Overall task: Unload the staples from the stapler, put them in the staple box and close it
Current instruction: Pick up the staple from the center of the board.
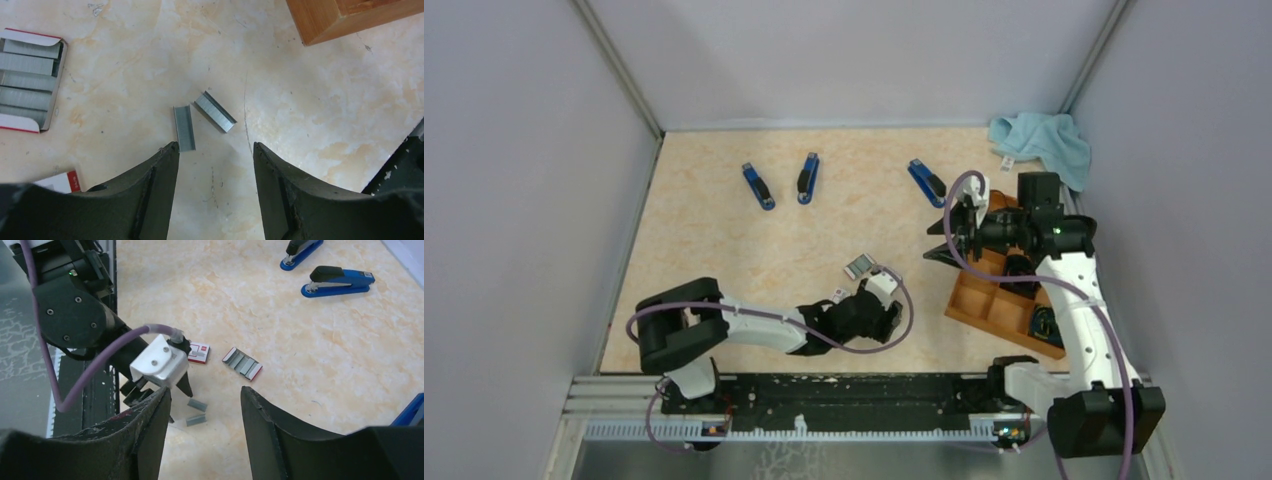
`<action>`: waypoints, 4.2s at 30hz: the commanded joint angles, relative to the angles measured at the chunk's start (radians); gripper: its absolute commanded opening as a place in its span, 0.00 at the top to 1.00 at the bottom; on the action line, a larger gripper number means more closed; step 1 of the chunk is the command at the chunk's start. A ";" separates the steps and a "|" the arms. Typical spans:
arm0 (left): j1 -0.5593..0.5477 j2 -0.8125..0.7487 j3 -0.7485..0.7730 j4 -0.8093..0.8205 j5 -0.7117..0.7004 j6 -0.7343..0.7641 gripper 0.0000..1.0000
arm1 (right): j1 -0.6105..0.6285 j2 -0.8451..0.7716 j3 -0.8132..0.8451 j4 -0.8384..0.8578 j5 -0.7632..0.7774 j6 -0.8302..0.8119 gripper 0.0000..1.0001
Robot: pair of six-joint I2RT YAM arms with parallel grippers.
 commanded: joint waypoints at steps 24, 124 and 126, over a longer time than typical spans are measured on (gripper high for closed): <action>0.028 -0.036 0.082 -0.264 -0.027 -0.073 0.47 | 0.076 -0.207 -0.137 0.363 0.351 0.373 0.46; 0.039 0.059 0.112 -0.329 -0.008 -0.147 0.74 | -0.090 -0.142 -0.158 0.359 0.088 0.380 0.45; 0.038 0.054 0.112 -0.336 -0.012 -0.149 0.74 | -0.086 -0.151 -0.156 0.358 0.093 0.384 0.45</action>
